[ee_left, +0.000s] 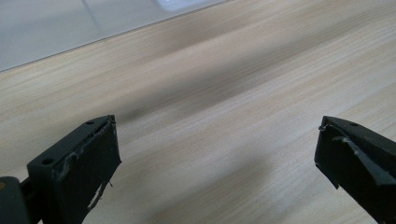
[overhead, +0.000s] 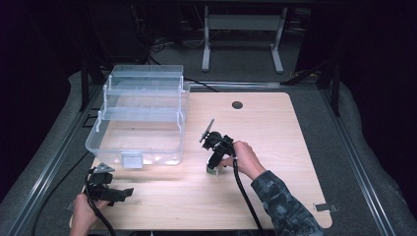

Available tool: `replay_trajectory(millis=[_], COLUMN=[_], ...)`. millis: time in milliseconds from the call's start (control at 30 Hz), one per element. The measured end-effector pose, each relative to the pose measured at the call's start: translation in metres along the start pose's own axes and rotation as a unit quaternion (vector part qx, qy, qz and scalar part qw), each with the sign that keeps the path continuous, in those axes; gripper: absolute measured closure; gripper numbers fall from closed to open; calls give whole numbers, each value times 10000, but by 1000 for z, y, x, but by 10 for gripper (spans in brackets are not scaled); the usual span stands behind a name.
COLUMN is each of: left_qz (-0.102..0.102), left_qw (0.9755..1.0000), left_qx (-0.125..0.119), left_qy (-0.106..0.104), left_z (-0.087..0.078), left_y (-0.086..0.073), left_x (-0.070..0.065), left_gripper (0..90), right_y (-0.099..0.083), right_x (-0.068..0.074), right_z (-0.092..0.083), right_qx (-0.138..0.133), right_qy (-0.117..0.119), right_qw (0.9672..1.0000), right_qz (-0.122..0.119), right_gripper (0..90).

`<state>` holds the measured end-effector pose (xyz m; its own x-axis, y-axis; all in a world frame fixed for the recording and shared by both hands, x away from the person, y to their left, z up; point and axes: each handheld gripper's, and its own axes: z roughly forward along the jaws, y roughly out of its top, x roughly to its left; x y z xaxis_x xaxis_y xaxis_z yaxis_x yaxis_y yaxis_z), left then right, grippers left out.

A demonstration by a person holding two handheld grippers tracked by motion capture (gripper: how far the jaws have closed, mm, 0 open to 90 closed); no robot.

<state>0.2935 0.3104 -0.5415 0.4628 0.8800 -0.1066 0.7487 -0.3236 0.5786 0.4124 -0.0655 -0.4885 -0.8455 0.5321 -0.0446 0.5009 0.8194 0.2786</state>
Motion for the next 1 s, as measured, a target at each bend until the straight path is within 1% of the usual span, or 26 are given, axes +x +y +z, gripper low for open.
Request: replay_trajectory(millis=[33, 67, 100, 133, 167, 233, 400, 433, 500, 533, 600, 667, 700, 733, 767, 800, 867, 900, 933, 1000], left_qz=[5, 11, 17, 20, 20, 16, 19, 19, 16, 21, 76, 91, 97, 79, 67, 60, 62, 59, 74, 85], left_qw=[10000, 10000, 10000, 10000, 10000, 10000, 10000, 10000, 10000, 10000, 9999, 9999, 9999, 9999, 9999, 9999, 9999, 9999, 9999, 9999], left_qx=[15, 26, 40, 38, 38, 38, 63, 62, 48, 63, 91, 97, 106, 95, 84, 85, 77, 80, 85, 99], left_qy=[1, 9, 16, 25, 25, 21, 39, 41, 41, 51, 50, 45, 43, 56, 61, 59, 65, 65, 55, 60], left_z=[0, 0, 1, 0, 0, 0, 1, 1, 0, 0, 1, 1, 1, 1, 1, 1, 0, 0, 1, 1], left_y=[0, 0, 0, 0, 0, 0, 0, 0, 0, 0, 0, 0, 0, 0, 0, 0, 0, 0, 0, 0], left_x=[0, 0, 0, 0, 0, 0, 1, 1, 1, 1, -1, -1, -1, -1, 0, 0, 0, 0, -1, -1], left_gripper=[1, 1, 1, 1, 1, 1, 1, 1, 2, 2, 4, 2, 2, 2, 2, 2, 2, 3, 3, 2], right_y=[0, 0, 1, 1, 1, 1, -1, -1, -3, -3, -6, -7, -8, -9, -11, -15, -16, -19, -24, -29], right_x=[0, 0, 0, 0, 0, 2, 2, 2, 2, 2, 2, 2, 3, 3, 4, 4, 4, 3, 2, 1], right_z=[1, 1, 1, 3, 3, 2, -1, -1, -3, -6, -9, -10, -13, -15, -17, -23, -25, -28, -32, -36], right_qx=[31, 31, 45, -4, -4, 2, 5, -46, -66, -42, -145, -181, -145, -165, -165, -174, -202, -225, -292, -366], right_qy=[2, 2, -16, 44, 44, -41, -45, -92, -111, -180, -137, -113, -172, -234, -248, -271, -293, -232, -286, -273], right_qw=[10000, 10000, 10000, 10000, 10000, 10000, 10000, 9999, 9999, 9998, 9998, 9998, 9997, 9996, 9996, 9995, 9994, 9994, 9990, 9987], right_qz=[17, 17, 38, -3, -3, -17, -15, -27, 5, 7, 35, 39, 16, 11, -23, 14, 57, 104, 166, 225], right_gripper=[299, 299, 328, 409, 409, 447, 460, 460, 461, 462, 462, 462, 462, 462, 462, 463, 463, 463, 464, 464])
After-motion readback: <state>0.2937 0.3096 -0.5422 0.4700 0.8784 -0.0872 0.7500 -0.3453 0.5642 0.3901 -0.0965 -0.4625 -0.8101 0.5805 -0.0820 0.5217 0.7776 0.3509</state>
